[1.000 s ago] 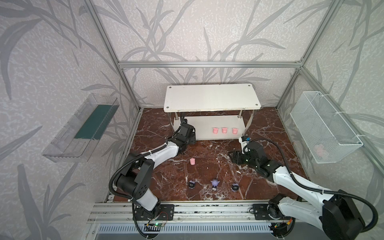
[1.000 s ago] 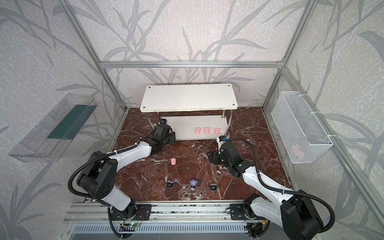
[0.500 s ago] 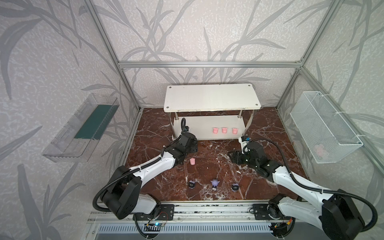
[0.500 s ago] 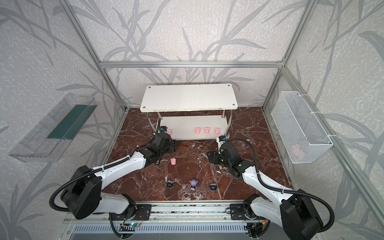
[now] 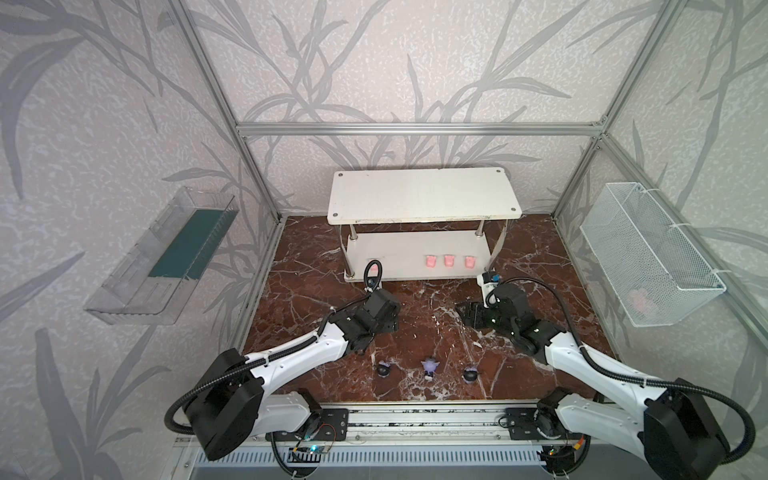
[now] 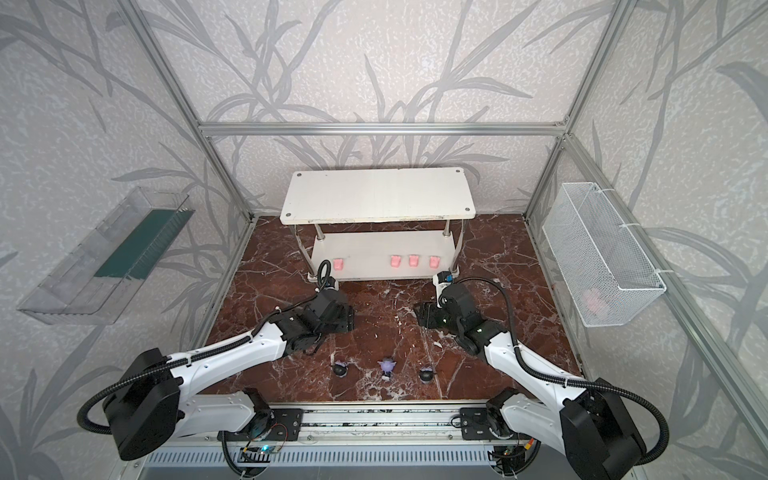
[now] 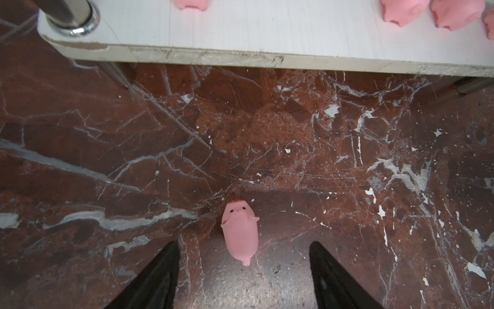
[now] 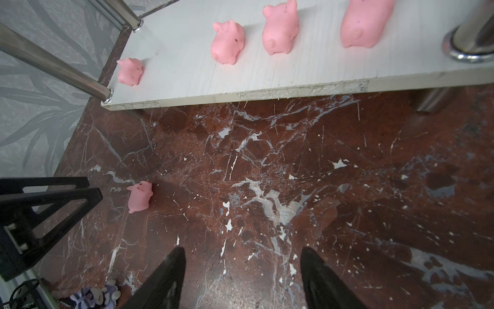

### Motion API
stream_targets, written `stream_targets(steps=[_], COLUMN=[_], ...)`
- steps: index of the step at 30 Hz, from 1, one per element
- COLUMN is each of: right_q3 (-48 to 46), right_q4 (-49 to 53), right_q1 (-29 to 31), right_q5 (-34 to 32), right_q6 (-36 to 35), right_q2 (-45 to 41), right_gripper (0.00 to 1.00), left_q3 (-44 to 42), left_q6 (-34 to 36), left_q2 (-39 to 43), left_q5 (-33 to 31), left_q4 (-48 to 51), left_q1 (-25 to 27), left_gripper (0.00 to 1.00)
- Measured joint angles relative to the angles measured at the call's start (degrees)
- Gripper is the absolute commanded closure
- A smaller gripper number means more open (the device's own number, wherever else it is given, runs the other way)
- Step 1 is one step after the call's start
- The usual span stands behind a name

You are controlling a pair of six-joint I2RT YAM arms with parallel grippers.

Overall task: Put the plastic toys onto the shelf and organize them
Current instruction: 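Return the left gripper to the last floor pig and grasp it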

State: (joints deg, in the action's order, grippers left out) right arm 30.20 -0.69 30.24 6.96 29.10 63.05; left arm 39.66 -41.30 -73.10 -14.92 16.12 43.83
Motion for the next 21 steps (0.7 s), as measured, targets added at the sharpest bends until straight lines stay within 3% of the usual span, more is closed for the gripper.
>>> stream_targets(steps=[12,21], right_q3=[0.0,-0.5], right_q4=[0.1,0.0], right_q1=[0.0,0.0], right_q5=[0.0,0.0], right_q6=[0.0,0.0], right_q2=[-0.3,-0.3], right_gripper=[0.31,0.31], left_q3=[-0.5,-0.5], left_q6=[-4.7,-5.3], left_q2=[-10.0,-13.2], left_q5=[2.7,3.0], left_q4=[-3.0,-4.0], left_q1=[0.9,1.0], left_gripper=[0.31,0.43])
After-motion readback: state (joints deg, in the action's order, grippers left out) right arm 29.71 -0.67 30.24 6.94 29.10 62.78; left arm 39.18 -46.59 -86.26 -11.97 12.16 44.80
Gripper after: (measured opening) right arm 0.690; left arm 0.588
